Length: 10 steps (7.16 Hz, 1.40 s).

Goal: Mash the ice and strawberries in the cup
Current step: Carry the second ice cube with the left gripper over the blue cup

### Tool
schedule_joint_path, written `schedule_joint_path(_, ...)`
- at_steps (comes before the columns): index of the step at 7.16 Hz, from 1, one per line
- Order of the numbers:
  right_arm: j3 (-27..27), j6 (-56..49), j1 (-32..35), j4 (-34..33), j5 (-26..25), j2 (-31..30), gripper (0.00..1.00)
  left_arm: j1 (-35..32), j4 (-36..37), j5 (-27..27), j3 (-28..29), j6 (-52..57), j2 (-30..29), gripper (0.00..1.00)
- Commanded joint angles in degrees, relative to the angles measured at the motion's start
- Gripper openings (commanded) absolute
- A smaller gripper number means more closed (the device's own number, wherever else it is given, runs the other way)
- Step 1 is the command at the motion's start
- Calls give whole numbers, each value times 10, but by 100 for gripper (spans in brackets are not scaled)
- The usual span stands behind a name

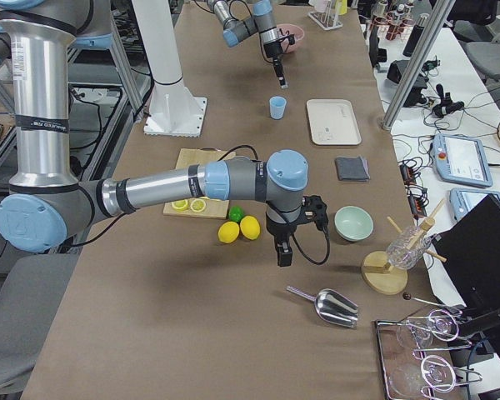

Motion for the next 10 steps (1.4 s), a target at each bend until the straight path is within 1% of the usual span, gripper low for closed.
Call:
schedule_joint_path(1, 0, 1, 0, 0, 0, 0, 100, 11, 0, 5, 15, 0, -3, 0)
schedule_joint_path(3, -2, 0, 0, 0, 0, 1, 100, 20, 1, 6, 16, -1, -4, 0)
schedule_joint_path(4, -3, 1, 0, 0, -1, 1, 100, 30, 1, 27, 24, -5, -14, 10)
schedule_joint_path(5, -3, 1, 0, 0, 0, 1, 100, 39, 2, 56, 40, -27, -29, 97)
schedule_joint_path(7, -3, 1, -3, -1, 0, 7, 100, 36, 2, 61, 39, -28, -33, 98)
schedule_joint_path(8, -4, 1, -3, 0, -10, 25, 100, 14, 4, 50, 33, -26, -36, 98)
schedule_joint_path(9, -3, 1, -10, -2, -10, 52, 100, -18, 4, 12, 29, -25, -36, 98)
schedule_joint_path(10, -2, -4, -16, 9, -8, 68, 100, -60, 19, -24, 19, -22, -33, 98)
